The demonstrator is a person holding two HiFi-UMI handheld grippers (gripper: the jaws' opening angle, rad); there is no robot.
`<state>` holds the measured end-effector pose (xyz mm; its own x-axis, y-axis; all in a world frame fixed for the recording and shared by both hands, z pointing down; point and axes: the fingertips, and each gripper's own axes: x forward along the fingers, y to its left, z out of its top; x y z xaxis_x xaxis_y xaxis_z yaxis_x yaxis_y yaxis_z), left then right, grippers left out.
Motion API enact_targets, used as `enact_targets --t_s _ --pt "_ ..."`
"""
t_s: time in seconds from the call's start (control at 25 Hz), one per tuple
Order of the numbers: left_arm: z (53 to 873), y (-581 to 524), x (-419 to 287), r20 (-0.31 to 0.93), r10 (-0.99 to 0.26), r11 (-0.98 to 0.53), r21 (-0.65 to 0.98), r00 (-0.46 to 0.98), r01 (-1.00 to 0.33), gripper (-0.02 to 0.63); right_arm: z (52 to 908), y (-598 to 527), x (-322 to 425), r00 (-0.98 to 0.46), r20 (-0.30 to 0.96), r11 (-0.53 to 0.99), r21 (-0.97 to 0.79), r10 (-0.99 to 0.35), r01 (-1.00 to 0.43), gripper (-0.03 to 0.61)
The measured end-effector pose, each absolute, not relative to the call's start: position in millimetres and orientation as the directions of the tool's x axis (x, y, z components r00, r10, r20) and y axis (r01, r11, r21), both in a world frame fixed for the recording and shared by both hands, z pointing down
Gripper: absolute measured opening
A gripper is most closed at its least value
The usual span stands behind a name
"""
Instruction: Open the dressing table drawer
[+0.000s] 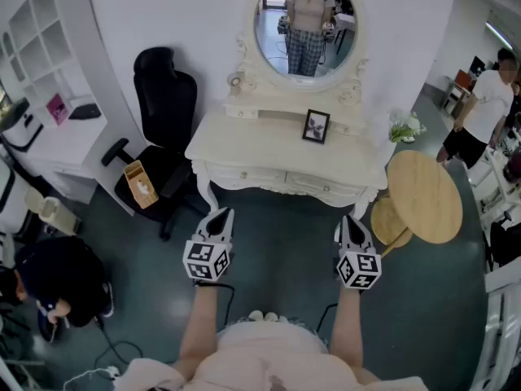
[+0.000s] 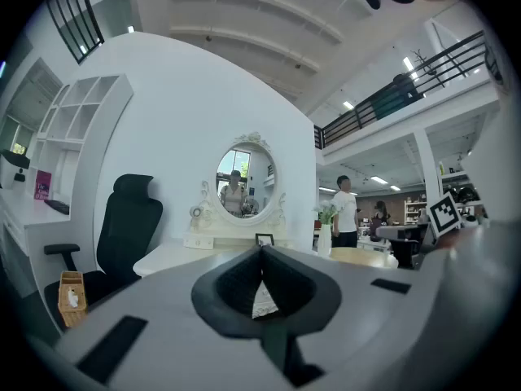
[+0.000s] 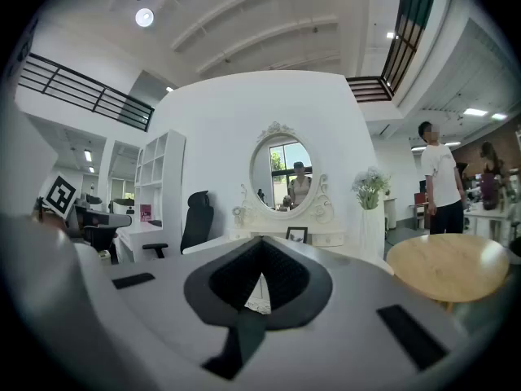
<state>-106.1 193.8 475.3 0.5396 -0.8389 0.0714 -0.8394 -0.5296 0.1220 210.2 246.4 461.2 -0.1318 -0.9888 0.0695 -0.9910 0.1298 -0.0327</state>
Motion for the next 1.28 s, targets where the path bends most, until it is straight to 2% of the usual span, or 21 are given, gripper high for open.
enact_targets --t_s 1.12,1.2,1.28 --pt "487 202 -94 0.092 -0.794 -0.582 0.171 0.601 -0.795 0.031 474 264 211 -0.12 0.089 0.112 -0.098 -0.989 -0.989 0.015" --pt "488 202 -94 0.095 -0.788 -0.59 0.168 0.608 -0.79 0.064 477 265 212 -0.115 0.095 0.105 -0.103 -0.989 -0.989 0.015" --pt "488 203 -95 0.092 -0.783 -0.596 0.175 0.615 -0.784 0.177 479 267 212 -0.111 0.099 0.101 -0.107 -0.989 -0.989 0.015"
